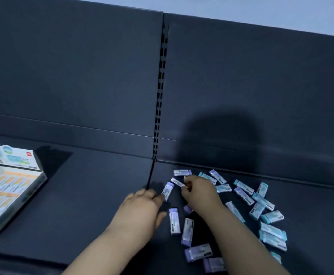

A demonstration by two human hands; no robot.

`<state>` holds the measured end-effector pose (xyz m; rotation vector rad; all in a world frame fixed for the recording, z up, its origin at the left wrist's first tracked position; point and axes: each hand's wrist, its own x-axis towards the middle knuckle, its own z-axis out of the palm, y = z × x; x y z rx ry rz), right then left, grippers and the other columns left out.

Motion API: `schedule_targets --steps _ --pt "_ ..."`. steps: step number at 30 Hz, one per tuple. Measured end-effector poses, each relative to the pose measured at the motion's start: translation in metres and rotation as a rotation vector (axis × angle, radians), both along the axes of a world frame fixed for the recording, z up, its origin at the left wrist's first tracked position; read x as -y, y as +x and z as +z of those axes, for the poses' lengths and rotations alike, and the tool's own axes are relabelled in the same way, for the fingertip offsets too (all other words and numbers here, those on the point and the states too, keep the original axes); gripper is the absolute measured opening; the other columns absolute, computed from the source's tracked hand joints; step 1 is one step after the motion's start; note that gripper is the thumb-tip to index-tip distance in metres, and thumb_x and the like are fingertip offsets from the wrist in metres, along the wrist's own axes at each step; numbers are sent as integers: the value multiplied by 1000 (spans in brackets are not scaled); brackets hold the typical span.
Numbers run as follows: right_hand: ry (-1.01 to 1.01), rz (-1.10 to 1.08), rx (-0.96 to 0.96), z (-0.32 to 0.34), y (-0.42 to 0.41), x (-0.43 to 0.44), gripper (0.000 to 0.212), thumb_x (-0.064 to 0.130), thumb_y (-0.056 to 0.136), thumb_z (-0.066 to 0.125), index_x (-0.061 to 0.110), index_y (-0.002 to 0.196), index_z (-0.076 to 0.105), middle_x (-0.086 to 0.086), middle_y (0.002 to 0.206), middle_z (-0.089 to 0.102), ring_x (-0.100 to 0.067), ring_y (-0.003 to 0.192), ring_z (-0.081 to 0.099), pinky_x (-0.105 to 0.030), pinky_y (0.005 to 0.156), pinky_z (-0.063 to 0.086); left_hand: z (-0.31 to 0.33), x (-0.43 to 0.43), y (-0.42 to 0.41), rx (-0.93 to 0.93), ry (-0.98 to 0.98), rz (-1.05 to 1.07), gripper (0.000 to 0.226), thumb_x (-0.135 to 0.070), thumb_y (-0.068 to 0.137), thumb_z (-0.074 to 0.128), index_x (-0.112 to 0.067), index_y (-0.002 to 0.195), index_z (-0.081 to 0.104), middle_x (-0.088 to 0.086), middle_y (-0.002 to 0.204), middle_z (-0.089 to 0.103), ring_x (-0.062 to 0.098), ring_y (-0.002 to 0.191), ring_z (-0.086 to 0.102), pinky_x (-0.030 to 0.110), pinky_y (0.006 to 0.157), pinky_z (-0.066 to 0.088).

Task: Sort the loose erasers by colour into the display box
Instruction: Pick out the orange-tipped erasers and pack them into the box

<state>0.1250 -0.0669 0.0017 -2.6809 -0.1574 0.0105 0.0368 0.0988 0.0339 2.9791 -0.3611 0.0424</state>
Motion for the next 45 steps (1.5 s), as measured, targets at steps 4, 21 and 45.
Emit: schedule_targets --steps 4,21,45 --pt "260 57 -33 10 -5 25 17 19 88 55 18 102 65 3 91 65 -9 79 58 -4 65 40 -4 15 6 -21 -50 27 47 -38 97 39 -26 143 33 -3 130 47 19 122 41 29 101 35" --pt "686 226 -201 29 -26 60 17 13 77 72 23 85 61 9 76 68 -8 80 63 -22 79 49 -9 59 14 -31 -483 77 11 -24 86 57 -21 97 60 -8 83 55 12 75 52 21 67 43" --pt "422 317 -15 44 17 73 10 16 84 65 21 76 62 10 77 60 2 71 53 -8 69 40 -11 38 19 -143 -720 189 22 -21 81 66 -30 88 48 -11 79 63 -9 63 52 6 59 39"
